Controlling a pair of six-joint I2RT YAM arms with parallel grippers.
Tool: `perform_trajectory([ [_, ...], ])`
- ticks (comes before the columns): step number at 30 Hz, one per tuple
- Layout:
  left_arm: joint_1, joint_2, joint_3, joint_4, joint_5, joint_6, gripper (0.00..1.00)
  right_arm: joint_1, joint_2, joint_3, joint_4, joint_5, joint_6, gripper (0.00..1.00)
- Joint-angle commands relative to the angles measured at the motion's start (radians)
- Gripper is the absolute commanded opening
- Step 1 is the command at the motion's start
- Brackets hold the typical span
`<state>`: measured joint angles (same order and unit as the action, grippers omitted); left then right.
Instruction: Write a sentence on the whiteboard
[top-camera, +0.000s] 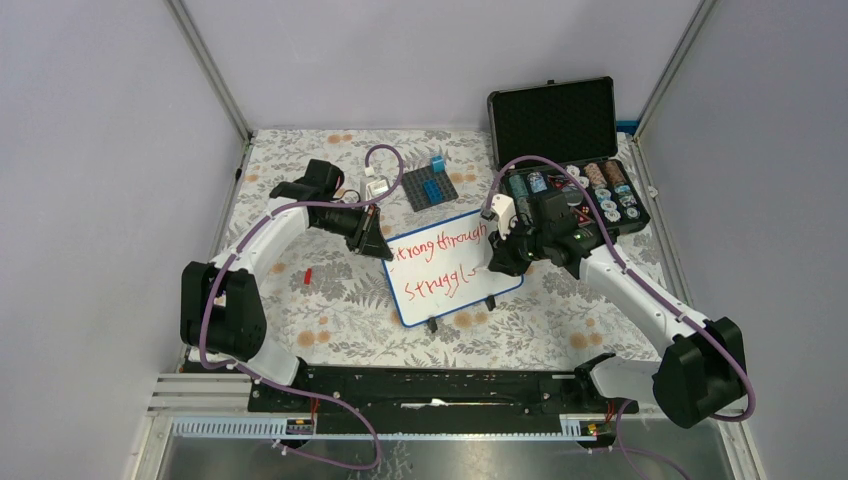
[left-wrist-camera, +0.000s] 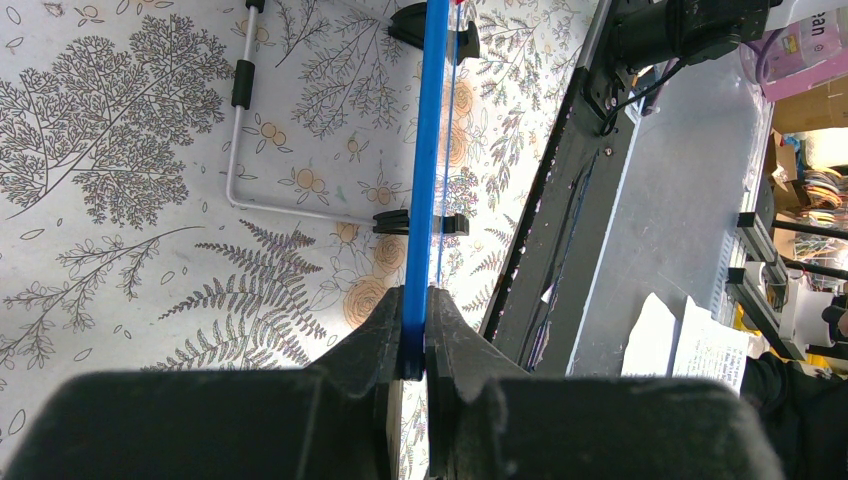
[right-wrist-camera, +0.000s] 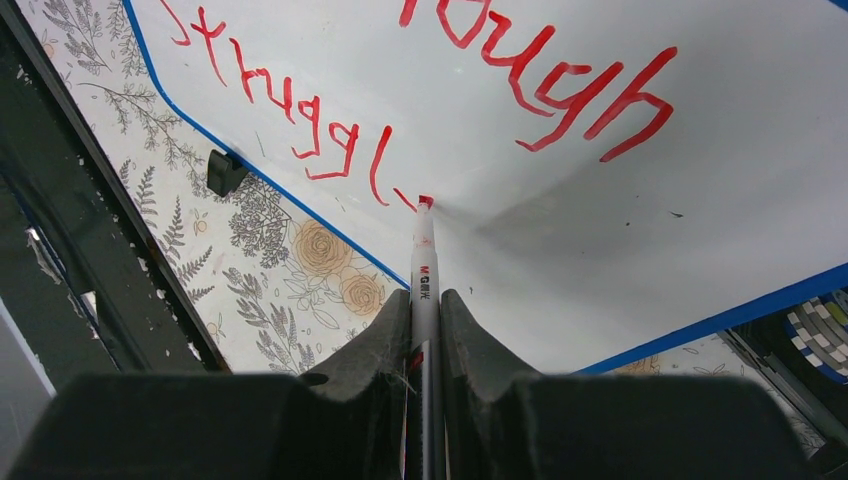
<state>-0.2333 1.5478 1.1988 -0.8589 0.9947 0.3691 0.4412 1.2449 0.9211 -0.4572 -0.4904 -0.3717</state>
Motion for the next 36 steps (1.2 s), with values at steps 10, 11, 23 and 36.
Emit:
perform_trajectory([
  [10, -0.009, 0.017, 0.016, 0.032, -0.068, 0.045, 0.0, 0.031, 0.022, 0.012, 0.078, -0.017, 0.019, 0.0],
  [11, -0.009, 0.016, 0.016, 0.032, -0.068, 0.045, 0.0, 0.034, 0.023, 0.008, 0.078, -0.014, 0.018, 0.0],
  [23, -0.009, 0.018, 0.015, 0.032, -0.067, 0.048, 0.0, 0.039, -0.007, -0.051, 0.072, 0.034, -0.003, 0.0],
  [36, -0.009, 0.012, 0.015, 0.031, -0.069, 0.045, 0.0, 0.011, -0.036, -0.056, 0.029, 0.085, -0.037, 0.0],
])
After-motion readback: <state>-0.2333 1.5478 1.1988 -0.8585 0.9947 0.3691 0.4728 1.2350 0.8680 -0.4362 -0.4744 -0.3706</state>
